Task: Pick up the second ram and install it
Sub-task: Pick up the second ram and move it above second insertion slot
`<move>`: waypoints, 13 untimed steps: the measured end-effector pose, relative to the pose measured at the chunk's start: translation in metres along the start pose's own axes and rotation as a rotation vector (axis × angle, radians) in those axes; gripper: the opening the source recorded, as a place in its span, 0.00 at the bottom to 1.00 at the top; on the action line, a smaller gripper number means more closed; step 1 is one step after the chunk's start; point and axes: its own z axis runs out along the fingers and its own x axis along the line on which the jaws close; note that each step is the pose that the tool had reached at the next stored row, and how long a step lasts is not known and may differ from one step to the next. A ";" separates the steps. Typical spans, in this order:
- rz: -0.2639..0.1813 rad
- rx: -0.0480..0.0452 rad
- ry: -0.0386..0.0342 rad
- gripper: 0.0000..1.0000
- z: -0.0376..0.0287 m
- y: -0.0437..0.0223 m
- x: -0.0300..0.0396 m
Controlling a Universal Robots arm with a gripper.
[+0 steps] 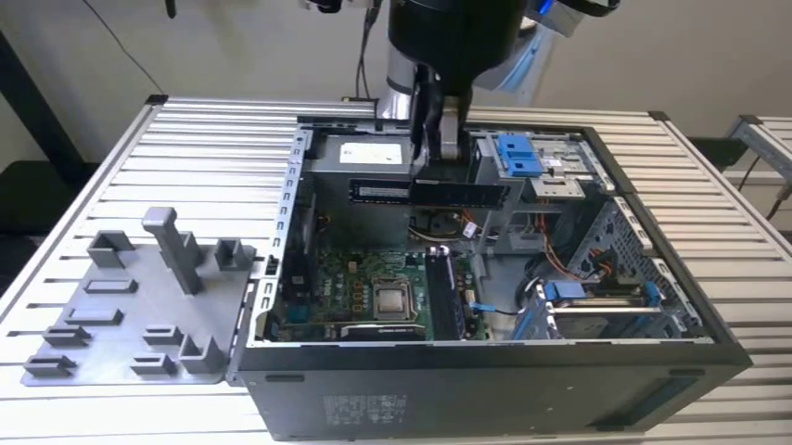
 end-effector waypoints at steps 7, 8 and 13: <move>0.000 -0.0005 0.0001 0.14 -0.0004 -0.0180 -0.0006; 0.000 -0.0006 0.0000 0.14 -0.0004 -0.0204 -0.0006; 0.000 -0.0007 0.0001 0.14 -0.0006 -0.0322 -0.0010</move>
